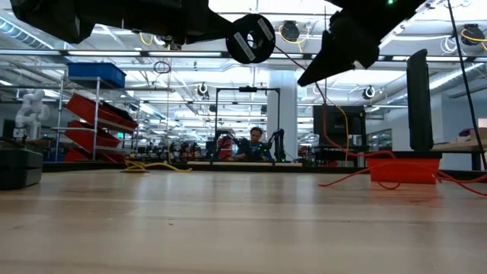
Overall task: Coil cords
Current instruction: Coil the red wire onto the black spool
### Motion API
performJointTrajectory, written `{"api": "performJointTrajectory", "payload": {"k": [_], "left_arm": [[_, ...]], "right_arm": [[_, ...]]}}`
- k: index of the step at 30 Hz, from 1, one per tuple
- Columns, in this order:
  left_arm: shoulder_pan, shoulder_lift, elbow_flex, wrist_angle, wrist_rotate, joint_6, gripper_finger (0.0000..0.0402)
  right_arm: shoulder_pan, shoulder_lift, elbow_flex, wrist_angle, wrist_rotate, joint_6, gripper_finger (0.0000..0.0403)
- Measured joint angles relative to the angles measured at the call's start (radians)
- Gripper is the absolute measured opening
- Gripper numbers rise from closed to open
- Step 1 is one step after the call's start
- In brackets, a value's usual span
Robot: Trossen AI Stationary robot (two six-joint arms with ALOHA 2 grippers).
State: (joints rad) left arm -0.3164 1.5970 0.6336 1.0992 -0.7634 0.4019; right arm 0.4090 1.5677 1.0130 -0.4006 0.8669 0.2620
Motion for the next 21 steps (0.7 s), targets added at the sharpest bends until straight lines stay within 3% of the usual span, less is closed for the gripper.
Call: {"api": "performJointTrajectory", "payload": {"k": [14, 21], "left_arm": [[0.000, 0.000, 0.000, -0.012, -0.001, -0.003, 0.0000], [0.000, 0.000, 0.000, -0.007, -0.001, -0.015, 0.0000]], "right_arm": [[0.034, 0.000, 0.001, -0.093, 0.044, 0.114, 0.0027], [0.025, 0.001, 0.001, -0.055, 0.045, 0.116, 0.0003]]}}
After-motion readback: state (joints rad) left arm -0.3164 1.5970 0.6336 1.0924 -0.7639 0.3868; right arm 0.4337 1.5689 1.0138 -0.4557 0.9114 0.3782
